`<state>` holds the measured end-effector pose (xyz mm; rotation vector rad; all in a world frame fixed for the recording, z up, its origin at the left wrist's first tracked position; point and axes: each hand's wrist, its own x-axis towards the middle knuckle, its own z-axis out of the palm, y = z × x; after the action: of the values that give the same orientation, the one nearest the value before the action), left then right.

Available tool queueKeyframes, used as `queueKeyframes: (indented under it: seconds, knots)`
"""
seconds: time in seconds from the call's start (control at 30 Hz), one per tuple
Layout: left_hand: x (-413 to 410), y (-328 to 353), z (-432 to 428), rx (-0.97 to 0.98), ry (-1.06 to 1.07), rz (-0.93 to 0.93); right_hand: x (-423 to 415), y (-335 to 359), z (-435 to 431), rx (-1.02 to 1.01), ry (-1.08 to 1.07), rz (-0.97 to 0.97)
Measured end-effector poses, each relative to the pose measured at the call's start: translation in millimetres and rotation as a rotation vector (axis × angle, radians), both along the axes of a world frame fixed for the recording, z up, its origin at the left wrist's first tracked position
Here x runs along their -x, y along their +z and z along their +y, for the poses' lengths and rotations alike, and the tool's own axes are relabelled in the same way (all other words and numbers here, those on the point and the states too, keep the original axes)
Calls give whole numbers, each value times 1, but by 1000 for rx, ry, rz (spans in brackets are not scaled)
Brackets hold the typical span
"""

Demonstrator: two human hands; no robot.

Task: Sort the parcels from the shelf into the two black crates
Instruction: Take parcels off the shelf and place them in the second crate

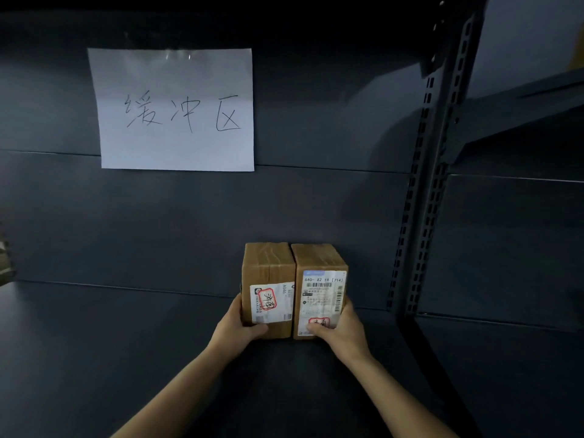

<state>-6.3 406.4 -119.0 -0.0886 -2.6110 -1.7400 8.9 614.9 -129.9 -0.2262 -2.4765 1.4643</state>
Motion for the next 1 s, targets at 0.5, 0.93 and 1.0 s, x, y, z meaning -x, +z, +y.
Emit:
queueKeyframes:
  seconds: [0.5,0.93,1.0]
  knots:
    - [-15,1,-7,-44,-21,61,-18,-2,1,66,124,58]
    - [-51,1,0,-106,35,217,-52,2,15,22,101,187]
    - [-58,2,0,-108,48,235,-55,3,16,26,112,190]
